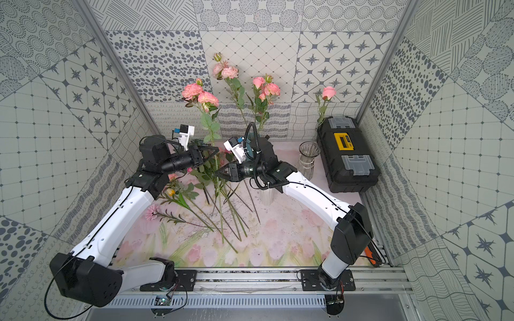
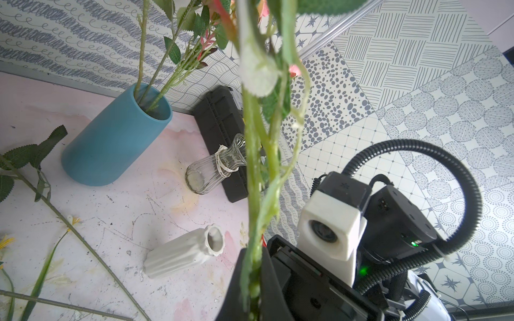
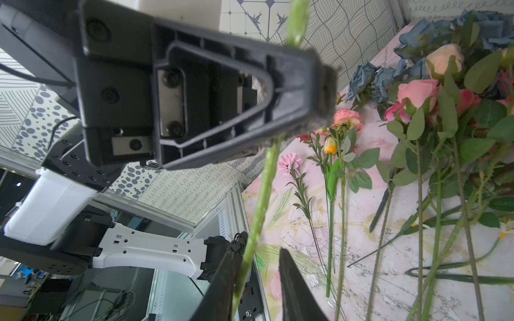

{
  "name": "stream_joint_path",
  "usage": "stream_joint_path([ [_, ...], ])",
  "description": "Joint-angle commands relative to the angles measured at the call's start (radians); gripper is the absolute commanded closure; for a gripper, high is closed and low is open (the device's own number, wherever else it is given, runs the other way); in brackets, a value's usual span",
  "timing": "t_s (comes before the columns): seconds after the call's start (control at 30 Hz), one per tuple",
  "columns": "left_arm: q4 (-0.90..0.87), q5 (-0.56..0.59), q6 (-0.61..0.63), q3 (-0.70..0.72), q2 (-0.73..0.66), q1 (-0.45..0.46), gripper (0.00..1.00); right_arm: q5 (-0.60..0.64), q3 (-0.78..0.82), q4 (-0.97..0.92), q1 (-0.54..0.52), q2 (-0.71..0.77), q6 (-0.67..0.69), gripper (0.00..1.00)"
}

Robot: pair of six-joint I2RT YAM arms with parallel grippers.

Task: Place the pink flowers into the vase
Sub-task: Pick up the flower at the center of the board.

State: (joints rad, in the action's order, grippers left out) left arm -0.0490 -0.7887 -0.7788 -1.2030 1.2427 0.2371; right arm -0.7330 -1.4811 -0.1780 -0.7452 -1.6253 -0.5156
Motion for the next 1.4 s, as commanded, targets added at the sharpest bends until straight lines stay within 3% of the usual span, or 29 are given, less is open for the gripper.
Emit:
stream_joint_path([
  [0.0, 0.076, -0.027, 0.014, 0.000, -0.002, 0.004, 0.94, -0.018, -0.004, 0.069, -0.005, -0.010, -0.018, 0.83],
  [0.17, 0.049, -0.016, 0.029, 0.000, -0.007, 0.004, 0.92, -0.012, 0.003, 0.077, -0.005, -0.011, -0.024, 0.96],
  [0.27, 0.004, 0.006, 0.045, -0.011, -0.009, 0.005, 0.84, 0.010, 0.008, 0.075, -0.005, -0.009, -0.028, 0.99],
  [0.4, -0.065, 0.032, 0.068, -0.034, -0.006, 0.005, 0.53, 0.057, 0.010, 0.058, -0.004, -0.004, -0.017, 1.00],
  [0.5, -0.181, 0.106, 0.120, -0.065, -0.009, 0.005, 0.44, 0.136, 0.004, 0.015, -0.006, 0.004, 0.019, 1.00],
  [0.73, -0.630, 0.489, 0.299, -0.165, -0.042, 0.004, 0.42, 0.409, 0.005, -0.063, -0.028, 0.031, 0.127, 1.00],
  [0.93, -0.839, 0.766, 0.343, -0.185, -0.042, -0.012, 0.42, 0.616, 0.033, -0.032, -0.072, 0.028, 0.216, 1.00],
  [1.03, -0.848, 0.790, 0.342, -0.148, -0.043, -0.067, 0.42, 0.728, 0.067, 0.025, -0.108, 0.031, 0.270, 1.00],
  [1.13, -0.828, 0.733, 0.337, -0.100, -0.032, -0.162, 0.43, 0.843, 0.104, 0.101, -0.144, 0.036, 0.331, 1.00],
  [1.37, -0.762, 0.736, 0.368, 0.000, -0.016, -0.237, 0.45, 0.937, 0.172, 0.299, -0.177, 0.063, 0.393, 1.00],
])
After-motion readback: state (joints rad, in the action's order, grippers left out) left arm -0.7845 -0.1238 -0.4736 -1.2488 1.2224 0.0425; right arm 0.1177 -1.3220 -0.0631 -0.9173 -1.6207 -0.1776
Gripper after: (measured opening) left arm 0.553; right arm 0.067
